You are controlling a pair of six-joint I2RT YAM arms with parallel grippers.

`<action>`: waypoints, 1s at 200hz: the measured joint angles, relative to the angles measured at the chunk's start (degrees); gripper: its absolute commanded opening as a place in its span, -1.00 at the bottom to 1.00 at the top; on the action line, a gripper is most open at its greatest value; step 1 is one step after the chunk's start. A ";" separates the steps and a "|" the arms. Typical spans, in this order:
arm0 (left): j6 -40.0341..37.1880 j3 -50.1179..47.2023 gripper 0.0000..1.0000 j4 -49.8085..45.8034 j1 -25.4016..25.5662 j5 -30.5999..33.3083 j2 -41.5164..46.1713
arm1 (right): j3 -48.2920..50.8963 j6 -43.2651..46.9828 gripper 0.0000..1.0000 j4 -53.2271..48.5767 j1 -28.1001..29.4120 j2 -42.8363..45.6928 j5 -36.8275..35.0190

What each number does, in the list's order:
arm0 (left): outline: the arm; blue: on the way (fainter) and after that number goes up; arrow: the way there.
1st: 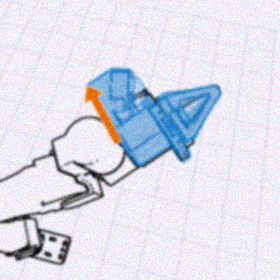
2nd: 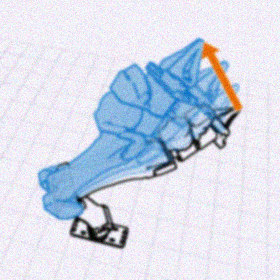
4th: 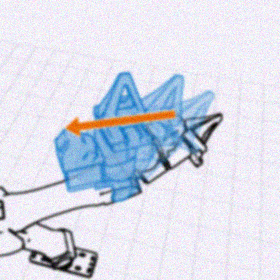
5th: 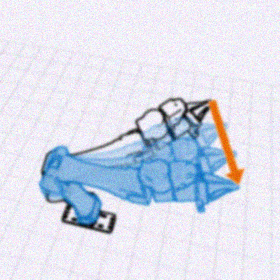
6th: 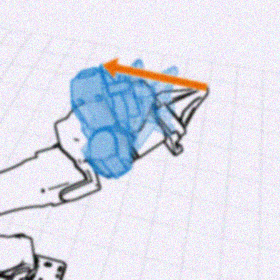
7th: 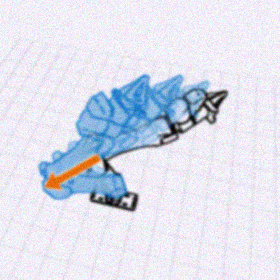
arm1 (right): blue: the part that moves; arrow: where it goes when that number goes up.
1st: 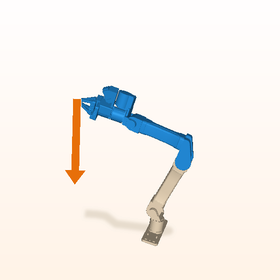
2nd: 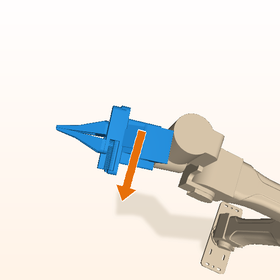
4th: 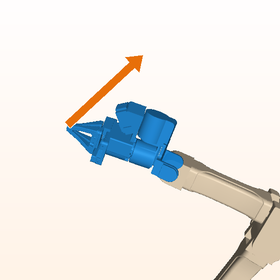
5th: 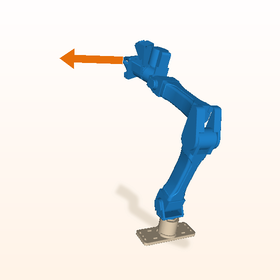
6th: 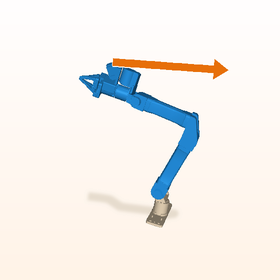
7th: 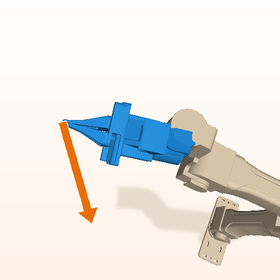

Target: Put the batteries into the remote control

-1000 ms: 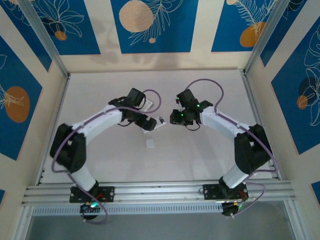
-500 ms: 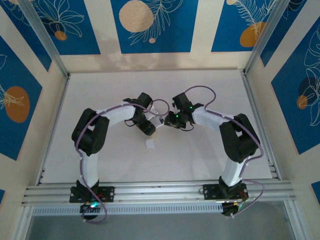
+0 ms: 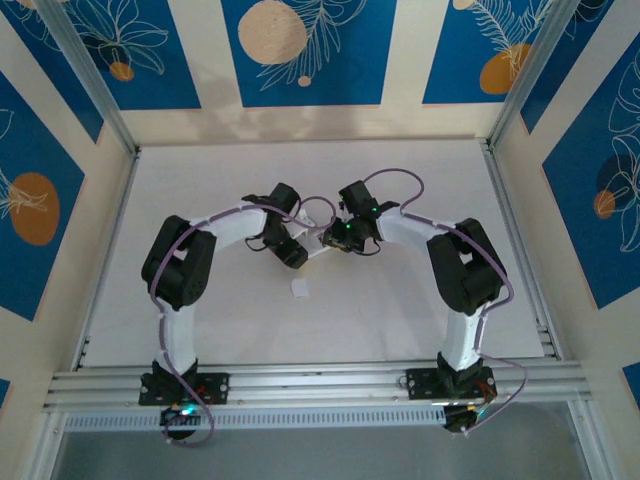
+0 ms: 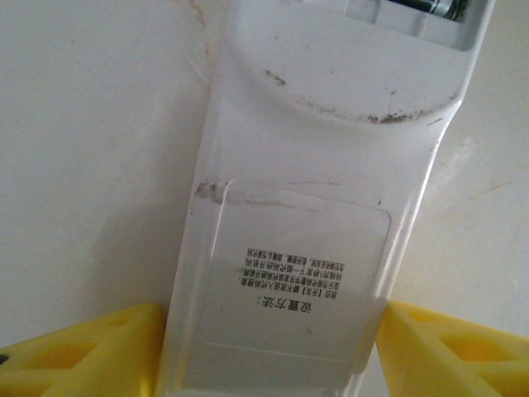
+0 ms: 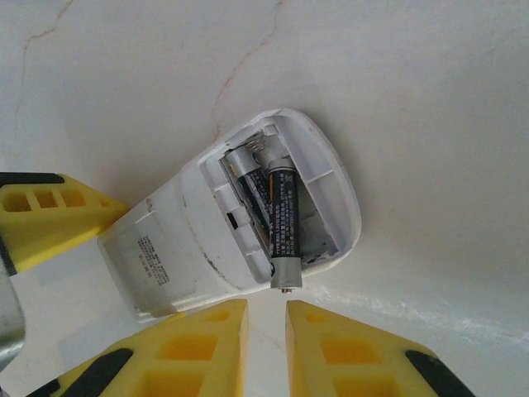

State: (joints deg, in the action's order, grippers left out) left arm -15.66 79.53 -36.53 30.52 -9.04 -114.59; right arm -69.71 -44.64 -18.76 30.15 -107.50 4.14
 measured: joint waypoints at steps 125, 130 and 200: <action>-1.44 0.07 0.33 -0.46 -0.04 -0.15 -0.02 | -3.17 1.73 -0.70 -3.19 0.26 -2.99 -2.38; -1.42 0.07 0.33 -0.48 -0.04 -0.15 -0.02 | -3.32 2.19 -0.71 -3.43 0.26 -3.10 -2.51; -1.44 0.15 0.33 -0.59 -0.04 -0.11 -0.02 | -6.84 8.90 -0.68 -7.21 0.92 -4.26 -4.57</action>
State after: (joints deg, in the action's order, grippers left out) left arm -17.10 79.68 -37.12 30.48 -9.15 -114.61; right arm -76.55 -35.75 -25.98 31.07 -111.77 -0.43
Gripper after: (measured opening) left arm 0.666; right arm 0.153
